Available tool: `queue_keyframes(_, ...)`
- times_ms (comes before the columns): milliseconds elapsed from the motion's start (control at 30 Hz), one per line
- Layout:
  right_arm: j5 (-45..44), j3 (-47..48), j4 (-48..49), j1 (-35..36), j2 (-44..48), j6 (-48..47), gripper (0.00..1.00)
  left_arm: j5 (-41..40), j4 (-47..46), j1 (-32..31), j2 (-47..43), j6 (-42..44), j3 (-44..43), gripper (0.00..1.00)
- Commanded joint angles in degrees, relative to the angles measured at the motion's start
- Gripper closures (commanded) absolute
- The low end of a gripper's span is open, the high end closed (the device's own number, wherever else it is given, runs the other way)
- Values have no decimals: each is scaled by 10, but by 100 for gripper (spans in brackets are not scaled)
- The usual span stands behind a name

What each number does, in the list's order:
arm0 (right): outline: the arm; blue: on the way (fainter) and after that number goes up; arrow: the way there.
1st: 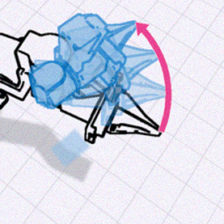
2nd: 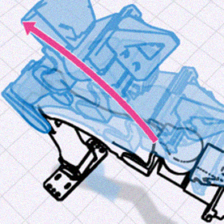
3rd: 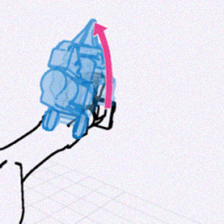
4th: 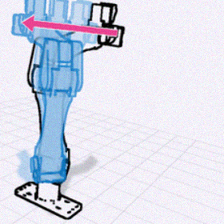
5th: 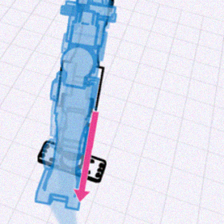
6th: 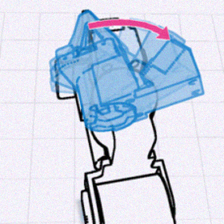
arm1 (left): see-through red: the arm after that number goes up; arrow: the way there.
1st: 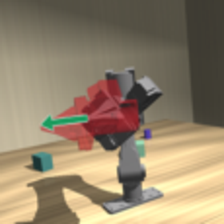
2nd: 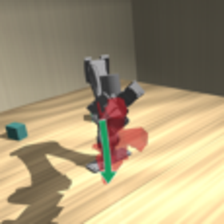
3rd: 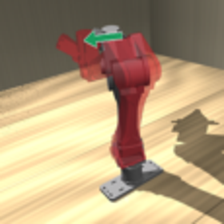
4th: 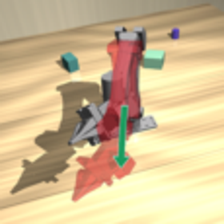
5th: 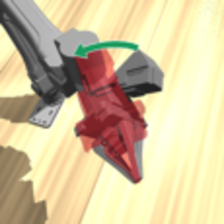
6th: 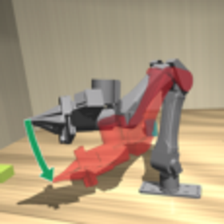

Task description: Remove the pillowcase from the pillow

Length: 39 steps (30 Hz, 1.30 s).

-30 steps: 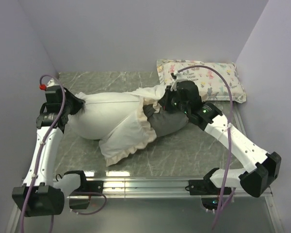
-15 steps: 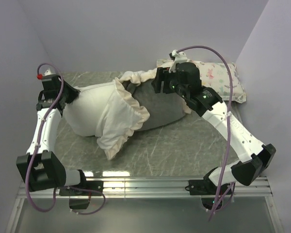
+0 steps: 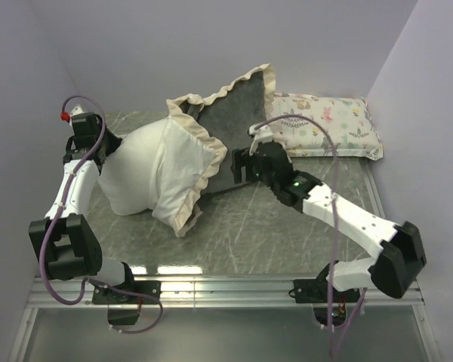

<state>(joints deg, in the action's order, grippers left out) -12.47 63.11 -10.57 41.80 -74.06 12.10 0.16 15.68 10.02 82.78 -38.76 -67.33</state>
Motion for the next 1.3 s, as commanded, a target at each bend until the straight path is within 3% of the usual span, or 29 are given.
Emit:
queue_keyframes(0, 10, -35, 122, 15, -41, -15, 14, -35, 94, -4, 19, 29, 6, 97)
queue_keyframes(133, -43, -27, 169, 74, -92, -37, 13, -39, 97, -6, 14, 33, 3, 97)
queue_keyframes(367, -100, 7, 198, 93, -197, -15, 13, -35, 104, -6, 3, 38, -2, 96)
queue_keyframes(433, -127, 24, 181, 92, -214, 3, 19, -34, 109, -6, 1, 39, -7, 96)
queue_keyframes(533, -172, 32, 170, 86, -234, 15, 35, -30, 112, -7, -3, 40, -16, 96)
queue_keyframes(567, -174, 38, 151, 83, -241, 21, 61, -26, 114, -6, -5, 40, -18, 96)
queue_keyframes(600, -185, 49, 138, 78, -243, 37, 79, -25, 116, -6, -7, 40, -24, 96)
queue_keyframes(667, -190, 50, 123, 73, -233, 47, 98, -24, 121, -6, -12, 40, -29, 96)
queue_keyframes(900, -231, -4, 59, 44, -126, 93, 100, -39, 139, 1, -19, 47, -64, 96)
queue_keyframes(1067, -223, -48, -5, -5, 21, 117, 100, -24, 131, 27, -29, 40, -60, 97)
queue_keyframes(1267, -216, -20, -81, -1, 156, 111, 100, -13, 131, 43, -18, 39, -73, 98)
